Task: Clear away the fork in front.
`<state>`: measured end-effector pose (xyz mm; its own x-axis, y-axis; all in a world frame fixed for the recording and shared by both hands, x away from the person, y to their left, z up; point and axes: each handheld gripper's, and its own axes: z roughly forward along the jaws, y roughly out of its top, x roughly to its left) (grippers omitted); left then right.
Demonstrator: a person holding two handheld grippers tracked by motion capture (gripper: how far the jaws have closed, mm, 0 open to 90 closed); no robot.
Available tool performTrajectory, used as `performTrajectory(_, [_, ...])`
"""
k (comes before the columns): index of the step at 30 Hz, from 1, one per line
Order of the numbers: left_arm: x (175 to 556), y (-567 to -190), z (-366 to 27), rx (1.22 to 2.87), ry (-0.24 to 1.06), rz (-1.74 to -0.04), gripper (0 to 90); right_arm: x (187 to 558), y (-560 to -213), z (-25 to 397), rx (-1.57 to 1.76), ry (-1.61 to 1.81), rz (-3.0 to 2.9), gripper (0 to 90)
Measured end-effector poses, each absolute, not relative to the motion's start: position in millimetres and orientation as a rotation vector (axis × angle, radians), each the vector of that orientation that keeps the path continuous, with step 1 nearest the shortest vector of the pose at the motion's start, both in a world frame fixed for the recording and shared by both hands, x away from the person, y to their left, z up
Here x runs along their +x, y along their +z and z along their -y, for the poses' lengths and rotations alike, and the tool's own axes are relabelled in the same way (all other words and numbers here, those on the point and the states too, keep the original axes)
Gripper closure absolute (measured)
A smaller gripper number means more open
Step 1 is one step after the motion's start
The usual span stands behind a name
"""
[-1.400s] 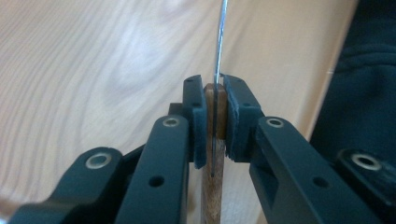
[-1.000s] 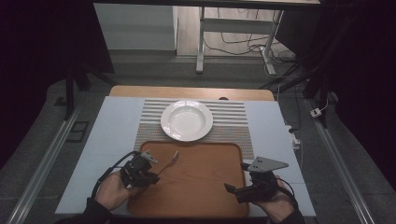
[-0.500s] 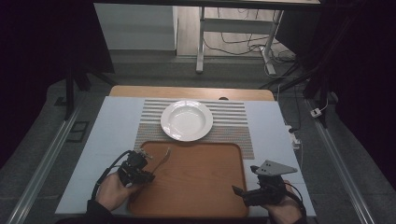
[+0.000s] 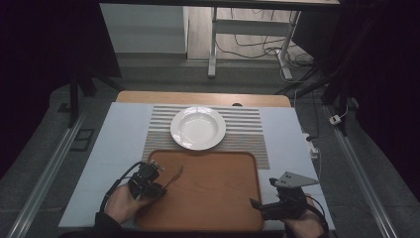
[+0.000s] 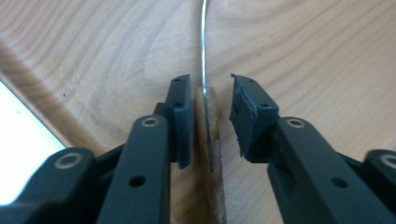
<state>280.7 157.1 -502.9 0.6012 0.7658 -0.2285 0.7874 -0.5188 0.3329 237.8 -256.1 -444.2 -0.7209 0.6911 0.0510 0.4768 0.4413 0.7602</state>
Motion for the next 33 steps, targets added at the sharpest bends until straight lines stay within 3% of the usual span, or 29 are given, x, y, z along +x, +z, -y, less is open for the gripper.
performTrajectory(5, [282,-489,-165,2.359,-0.030,-1.224,61.2,239,-446,260,1.045,1.154,-2.436,3.1])
performTrajectory(13, [292,-474,-169,2.297,0.008,-1.146,83.0,239,-447,261,1.059,1.133,-2.436,0.7])
performTrajectory(17, [299,-475,-165,2.289,0.007,-1.118,88.5,238,-446,261,1.070,1.116,-2.431,0.4])
performTrajectory(33, [335,-496,-156,2.281,0.002,-1.096,88.8,238,-447,261,1.087,1.078,-2.417,0.0])
